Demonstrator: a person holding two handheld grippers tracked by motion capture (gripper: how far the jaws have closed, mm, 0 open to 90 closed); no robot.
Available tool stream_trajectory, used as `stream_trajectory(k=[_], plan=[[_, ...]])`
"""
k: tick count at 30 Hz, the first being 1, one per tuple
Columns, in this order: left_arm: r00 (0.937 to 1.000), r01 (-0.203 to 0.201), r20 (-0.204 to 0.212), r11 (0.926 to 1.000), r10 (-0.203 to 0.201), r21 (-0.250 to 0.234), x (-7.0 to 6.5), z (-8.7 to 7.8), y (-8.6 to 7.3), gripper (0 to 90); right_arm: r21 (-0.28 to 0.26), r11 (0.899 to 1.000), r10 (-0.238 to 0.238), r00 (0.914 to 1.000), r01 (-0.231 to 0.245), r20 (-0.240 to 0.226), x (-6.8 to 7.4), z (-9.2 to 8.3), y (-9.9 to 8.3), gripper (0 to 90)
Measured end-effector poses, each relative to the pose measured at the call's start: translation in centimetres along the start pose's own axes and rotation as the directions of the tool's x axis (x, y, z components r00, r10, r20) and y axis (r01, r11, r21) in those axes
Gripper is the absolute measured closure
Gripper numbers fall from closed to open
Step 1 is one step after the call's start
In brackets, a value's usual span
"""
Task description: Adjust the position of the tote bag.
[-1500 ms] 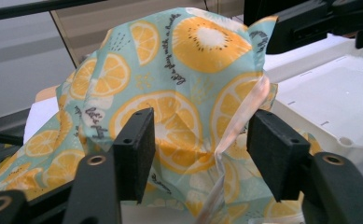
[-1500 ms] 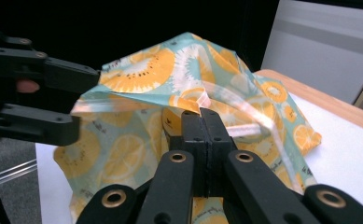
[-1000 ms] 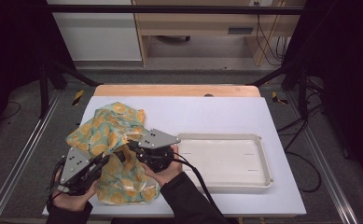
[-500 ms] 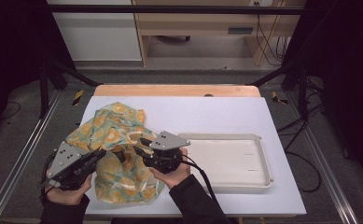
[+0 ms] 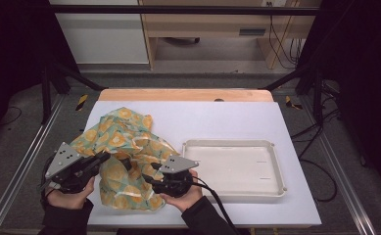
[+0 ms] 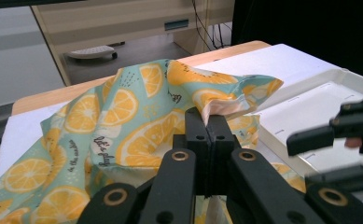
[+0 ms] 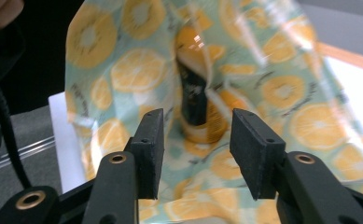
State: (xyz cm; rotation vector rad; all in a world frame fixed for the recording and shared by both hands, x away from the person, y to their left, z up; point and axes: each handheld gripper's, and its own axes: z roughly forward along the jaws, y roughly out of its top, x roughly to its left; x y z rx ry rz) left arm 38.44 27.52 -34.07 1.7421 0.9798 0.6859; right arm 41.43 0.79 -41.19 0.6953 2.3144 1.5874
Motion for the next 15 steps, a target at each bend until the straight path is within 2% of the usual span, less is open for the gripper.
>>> stream_trajectory(k=[9, 15], plan=[[0.9999, 0.005, -0.013, 0.9999, -0.005, -0.012, 0.4, -0.2, 0.4, 89.8, 0.019, 1.0, 0.001, 0.9975, 0.001, -0.071, 1.8, 1.5, -1.2, 49.2], [0.9996, 0.015, -0.022, 0.9998, -0.015, -0.016, 0.9, 0.0, 0.7, 89.9, 0.024, 1.0, -0.01, 0.994, 0.013, -0.109, 2.9, 2.0, -1.2, 47.0]])
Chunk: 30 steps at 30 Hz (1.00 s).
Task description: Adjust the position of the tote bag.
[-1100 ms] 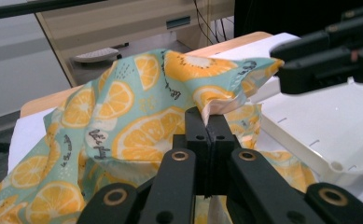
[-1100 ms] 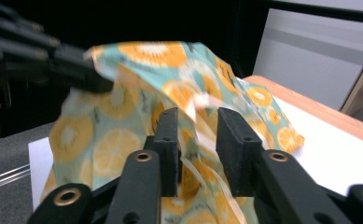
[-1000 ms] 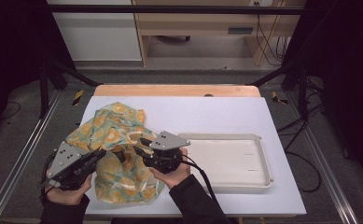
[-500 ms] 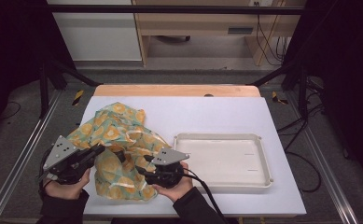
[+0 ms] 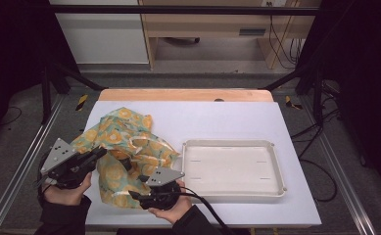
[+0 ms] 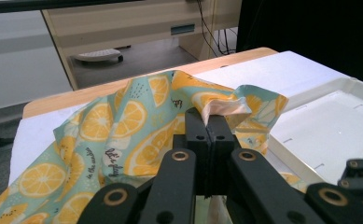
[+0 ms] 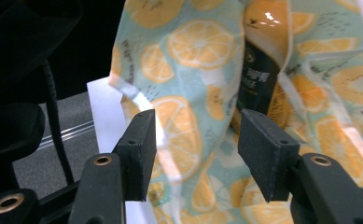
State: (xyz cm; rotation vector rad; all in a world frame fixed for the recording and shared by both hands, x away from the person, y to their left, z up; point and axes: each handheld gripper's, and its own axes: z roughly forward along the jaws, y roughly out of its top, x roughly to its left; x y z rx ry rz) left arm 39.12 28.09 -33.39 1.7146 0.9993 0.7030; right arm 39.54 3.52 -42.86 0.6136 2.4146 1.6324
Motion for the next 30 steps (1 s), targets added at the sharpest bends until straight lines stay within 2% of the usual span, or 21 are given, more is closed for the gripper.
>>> stream_trajectory(k=[2, 3, 4, 5, 7, 8, 13, 18, 21, 25, 26, 27, 29, 30], plan=[[1.0, 0.009, 0.001, 1.0, -0.009, -0.005, 0.2, 0.0, 0.2, 89.9, 0.011, 1.0, 0.002, 1.0, -0.002, -0.006, 0.1, 0.2, -0.1, 47.9], [0.9999, 0.011, 0.0, 0.9999, -0.011, -0.006, 0.3, 0.0, 0.3, 89.9, 0.022, 1.0, 0.0, 1.0, 0.0, -0.006, 0.1, 0.4, -0.2, 50.8], [0.9999, 0.016, 0.0, 0.9998, -0.016, -0.01, 0.3, 0.1, 0.4, 89.9, 0.042, 0.999, 0.003, 1.0, -0.002, -0.006, 0.0, 0.7, -0.6, 58.0], [0.9999, 0.016, 0.0, 0.9998, -0.016, -0.01, 0.3, 0.1, 0.4, 89.9, 0.042, 0.999, 0.003, 1.0, -0.002, -0.006, 0.0, 0.7, -0.6, 58.0], [0.9998, 0.019, -0.003, 0.9997, -0.019, -0.013, 0.5, 0.1, 0.6, 89.9, 0.077, 0.997, 0.012, 0.9998, -0.011, -0.012, -0.3, 1.1, -1.0, 77.2], [0.9998, 0.02, -0.006, 0.9997, -0.02, -0.016, 0.6, 0.1, 0.8, 89.9, 0.08, 0.997, 0.01, 0.9999, -0.009, -0.013, -0.3, 1.1, -1.1, 81.4], [0.9992, 0.03, -0.025, 0.9991, -0.031, -0.029, 1.3, 0.4, 1.5, 89.9, 0.067, 0.998, 0.009, 0.9999, -0.009, -0.004, -0.4, 1.2, -0.9, 84.4], [0.9971, 0.047, -0.059, 0.9986, -0.048, -0.022, 2.4, 1.6, 1.9, 89.9, 0.05, 0.999, 0.0, 0.9999, -0.001, 0.014, -0.3, 1.3, -0.1, 84.3], [0.9953, 0.062, -0.074, 0.998, -0.062, 0.008, 3.6, 3.2, 1.8, 89.9, 0.05, 0.999, -0.004, 0.9997, 0.003, 0.024, -0.4, 1.6, 0.2, 84.1], [0.9944, 0.061, -0.09, 0.9971, -0.057, 0.045, 4.2, 4.6, 1.7, 89.9, 0.058, 0.998, -0.001, 0.9996, -0.001, 0.029, -0.5, 2.0, 0.2, 84.1], [0.9934, 0.059, -0.102, 0.9956, -0.051, 0.073, 4.6, 5.6, 1.5, 89.9, 0.06, 0.998, 0.001, 0.9995, -0.003, 0.031, -0.6, 2.1, 0.2, 84.1], [0.9934, 0.059, -0.102, 0.9956, -0.051, 0.073, 4.6, 5.6, 1.5, 89.9, 0.06, 0.998, 0.001, 0.9995, -0.003, 0.031, -0.6, 2.1, 0.2, 84.1], [0.992, 0.067, -0.114, 0.991, -0.054, 0.116, 5.2, 6.7, 1.0, 89.9, 0.064, 0.998, 0.003, 0.9994, -0.005, 0.034, -0.7, 2.3, 0.1, 84.1], [0.992, 0.067, -0.114, 0.991, -0.054, 0.116, 5.2, 6.7, 1.0, 89.9, 0.064, 0.998, 0.003, 0.9994, -0.005, 0.034, -0.7, 2.3, 0.1, 84.1]])
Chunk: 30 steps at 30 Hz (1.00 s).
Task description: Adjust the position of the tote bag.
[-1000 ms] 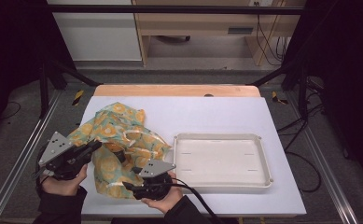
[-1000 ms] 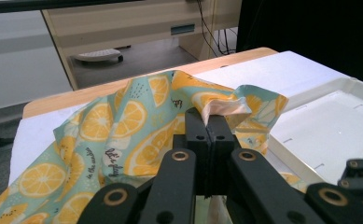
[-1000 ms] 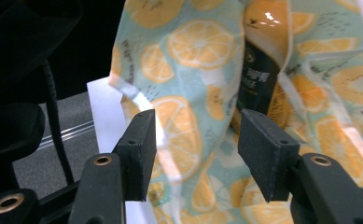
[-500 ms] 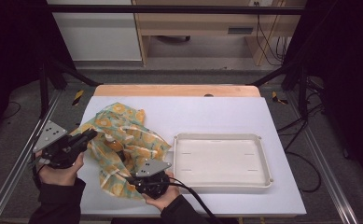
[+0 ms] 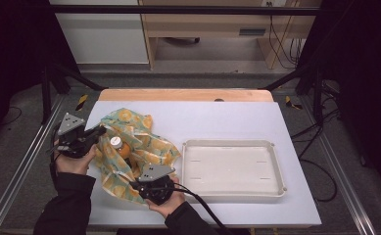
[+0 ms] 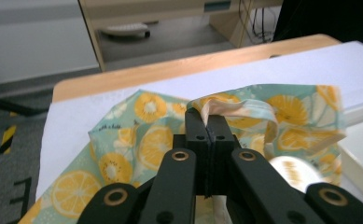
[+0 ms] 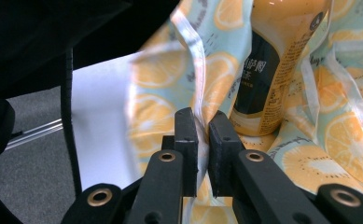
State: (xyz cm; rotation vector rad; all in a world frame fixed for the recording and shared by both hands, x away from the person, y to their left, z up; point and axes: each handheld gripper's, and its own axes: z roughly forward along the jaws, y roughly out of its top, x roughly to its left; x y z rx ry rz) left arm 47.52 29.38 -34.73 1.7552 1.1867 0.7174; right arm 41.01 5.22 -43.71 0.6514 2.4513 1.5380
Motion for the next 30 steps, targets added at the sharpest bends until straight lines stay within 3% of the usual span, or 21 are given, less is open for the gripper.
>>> stream_trajectory(k=[6, 15, 17, 24, 26, 27, 30], plan=[[0.9998, 0.018, 0.001, 0.9974, -0.018, 0.07, 1.0, 1.6, -1.3, 89.9, 0.021, 1.0, 0.001, 1.0, -0.002, 0.004, -0.1, 0.5, -0.2, 84.0], [0.9993, 0.032, -0.021, 0.9902, -0.03, 0.136, 2.1, 2.1, -3.1, 89.9, 0.059, 0.998, 0.015, 0.9998, -0.016, 0.016, -0.1, 1.6, -0.8, 83.6], [0.9989, 0.029, -0.041, 0.9848, -0.022, 0.171, 2.5, 2.4, -4.1, 89.9, 0.07, 0.997, 0.013, 0.9997, -0.014, 0.022, -0.1, 1.9, -1.0, 83.6], [0.9982, 0.036, -0.055, 0.9766, -0.025, 0.212, 3.3, 2.7, -6.2, 89.8, 0.103, 0.994, 0.024, 0.999, -0.027, 0.039, -0.2, 2.8, -1.7, 84.0], [0.9977, 0.047, -0.059, 0.9693, -0.033, 0.241, 3.7, 3.2, -7.6, 89.8, 0.109, 0.994, 0.024, 0.9988, -0.029, 0.042, -0.2, 3.0, -1.8, 84.0], [0.9977, 0.047, -0.059, 0.9693, -0.033, 0.241, 3.7, 3.2, -7.6, 89.8, 0.109, 0.994, 0.024, 0.9988, -0.029, 0.042, -0.2, 3.0, -1.8, 84.0], [0.9973, 0.049, -0.066, 0.9586, -0.032, 0.28, 4.0, 3.7, -8.4, 89.8, 0.127, 0.991, 0.037, 0.9979, -0.043, 0.052, -0.3, 3.3, -2.2, 84.1]])
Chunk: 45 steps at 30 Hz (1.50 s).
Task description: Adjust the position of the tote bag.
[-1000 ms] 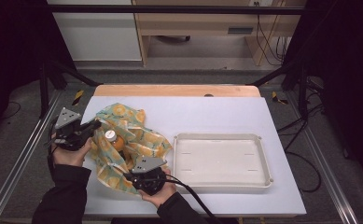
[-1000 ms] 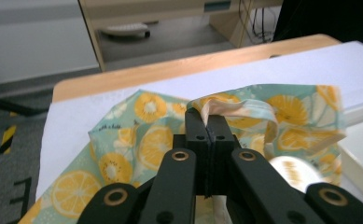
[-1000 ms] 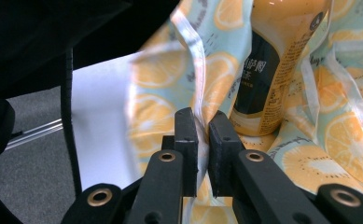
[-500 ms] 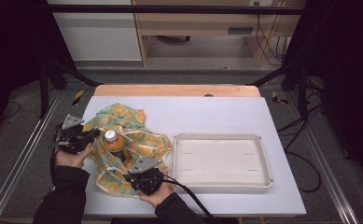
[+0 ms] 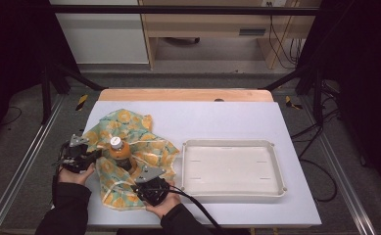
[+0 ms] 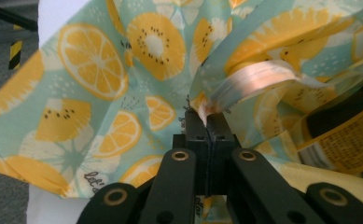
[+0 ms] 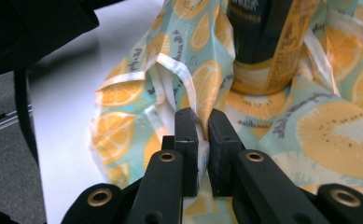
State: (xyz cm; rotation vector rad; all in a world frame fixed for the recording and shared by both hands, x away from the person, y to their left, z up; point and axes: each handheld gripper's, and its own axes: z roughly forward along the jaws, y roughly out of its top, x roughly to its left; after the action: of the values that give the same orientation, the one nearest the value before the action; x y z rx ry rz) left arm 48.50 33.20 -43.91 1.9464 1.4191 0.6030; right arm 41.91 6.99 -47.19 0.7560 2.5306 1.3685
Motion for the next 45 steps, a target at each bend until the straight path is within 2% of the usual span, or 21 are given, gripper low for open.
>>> stream_trajectory(k=[4, 5, 9, 19, 24, 28, 32, 33, 36, 39, 42, 45], plan=[[0.9998, -0.013, -0.016, 0.9992, 0.014, 0.038, -0.2, 0.7, -0.4, 89.8, 0.012, 1.0, 0.01, 0.9999, -0.01, 0.008, 0.0, 0.3, -0.2, 84.2], [0.9993, -0.026, -0.025, 0.9973, 0.028, 0.069, -0.3, 1.2, -0.6, 89.8, 0.028, 1.0, 0.005, 0.9998, -0.005, 0.017, -0.1, 0.4, -0.4, 84.1], [0.9984, -0.041, -0.033, 0.9944, 0.044, 0.098, -0.6, 1.9, -1.0, 89.7, 0.049, 0.999, 0.014, 0.9993, -0.016, 0.034, -0.3, 0.8, -0.7, 84.1], [0.9995, -0.027, -0.013, 0.9943, 0.028, 0.103, -0.3, 2.3, -1.6, 88.0, 0.065, 0.998, 0.014, 0.9986, -0.017, 0.052, -0.3, 1.0, -0.9, 82.0], [0.9995, -0.023, -0.019, 0.997, 0.024, 0.075, -0.2, 1.9, -1.7, 77.9, 0.073, 0.997, 0.017, 0.9986, -0.021, 0.049, -0.3, 1.2, -1.0, 79.8], [0.9997, -0.019, -0.017, 0.9992, 0.019, 0.036, -0.2, 1.2, -1.7, 71.5, 0.067, 0.998, 0.017, 0.9985, -0.021, 0.053, -0.3, 1.1, -0.9, 73.4], [1.0, -0.007, -0.003, 0.9999, 0.007, -0.015, -0.1, 0.1, -1.6, 61.2, 0.033, 0.999, 0.019, 0.9985, -0.021, 0.051, -0.3, 0.6, -0.6, 60.8], [1.0, 0.008, 0.006, 0.9989, -0.008, -0.046, -0.1, -0.3, -1.6, 57.5, 0.008, 1.0, 0.013, 0.9986, -0.014, 0.051, -0.3, 0.2, -0.4, 57.4], [0.9998, 0.014, 0.018, 0.9974, -0.013, -0.071, -0.1, -0.8, -1.5, 54.1, -0.013, 1.0, 0.016, 0.9987, -0.016, 0.048, -0.4, -0.2, -0.2, 54.6], [0.9996, 0.015, 0.025, 0.9966, -0.013, -0.08, -0.2, -1.3, -1.5, 50.2, -0.032, 0.999, 0.015, 0.9988, -0.013, 0.047, -0.4, -0.6, 0.0, 54.8], [0.9993, 0.016, 0.036, 0.9949, -0.012, -0.099, -0.4, -2.0, -1.5, 48.9, -0.045, 0.999, 0.02, 0.9991, -0.018, 0.037, -0.5, -1.0, 0.2, 61.7], [0.9991, 0.008, 0.043, 0.991, -0.002, -0.134, -0.6, -2.9, -1.5, 48.7, -0.055, 0.998, 0.02, 0.9993, -0.018, 0.033, -0.5, -1.2, 0.2, 64.7]])
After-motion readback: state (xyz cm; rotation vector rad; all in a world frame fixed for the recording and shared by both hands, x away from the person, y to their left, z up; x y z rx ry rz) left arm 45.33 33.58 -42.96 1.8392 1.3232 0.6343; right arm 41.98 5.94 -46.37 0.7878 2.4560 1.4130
